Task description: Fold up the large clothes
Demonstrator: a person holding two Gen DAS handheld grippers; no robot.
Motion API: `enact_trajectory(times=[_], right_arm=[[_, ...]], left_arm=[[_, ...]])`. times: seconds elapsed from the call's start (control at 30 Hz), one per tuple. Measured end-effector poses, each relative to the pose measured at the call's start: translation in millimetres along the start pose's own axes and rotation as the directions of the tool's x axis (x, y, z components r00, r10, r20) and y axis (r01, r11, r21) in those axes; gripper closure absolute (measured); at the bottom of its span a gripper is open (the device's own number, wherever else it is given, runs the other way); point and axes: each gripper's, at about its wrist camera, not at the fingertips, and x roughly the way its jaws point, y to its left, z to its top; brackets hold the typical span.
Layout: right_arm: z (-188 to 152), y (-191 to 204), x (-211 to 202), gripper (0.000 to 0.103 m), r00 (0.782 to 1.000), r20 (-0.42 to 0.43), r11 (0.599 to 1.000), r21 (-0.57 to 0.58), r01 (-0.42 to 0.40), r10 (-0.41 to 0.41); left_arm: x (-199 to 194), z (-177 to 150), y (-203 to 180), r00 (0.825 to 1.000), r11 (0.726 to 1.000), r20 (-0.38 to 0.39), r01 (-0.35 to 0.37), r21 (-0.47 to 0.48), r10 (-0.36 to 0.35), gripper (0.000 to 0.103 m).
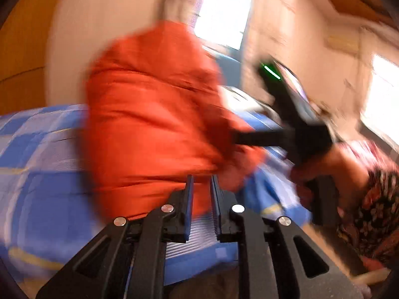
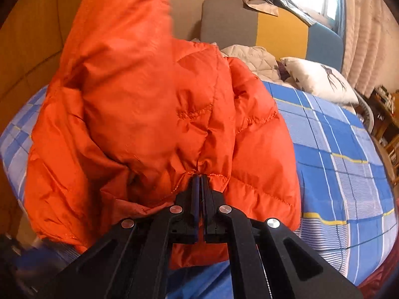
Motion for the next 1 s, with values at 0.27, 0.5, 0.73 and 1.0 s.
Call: enact_trajectory(times=[0.27,0.5,0.73,1.0], right_arm=[[-3.1,3.6,-0.6,0.102,1.000,0.004,1.000,0.004,0.021,-0.021],[-16.3,-15.1,-6.7,0.102,1.000,0.011,0.996,0.082,0.016,-0.017],[-30.5,-47.7,-45.4,0.102,0.996,0.093,0.970,0.244,-0.017,-0.006],[-6.0,-39.6,-70.2,0.102,0.986,0.151,0.970,0.221,-0.096,0.063]], left_arm=[[62.2,30.8,111.1,0.987,0.961,-0.140,-0.117,-0.250,0.083,0.100],[79.1,45.1,79.6,0.995,0.988,-0.098,-0.041,-0.146,0.026,0.103],[68.9,49.0,80.9,0.997,0.990,-0.071,-0.040,-0.133,0.030,0.103],[66.9,52.6,57.6,0.998,0.996,-0.036,-0.053,-0.074,0.051,0.103]])
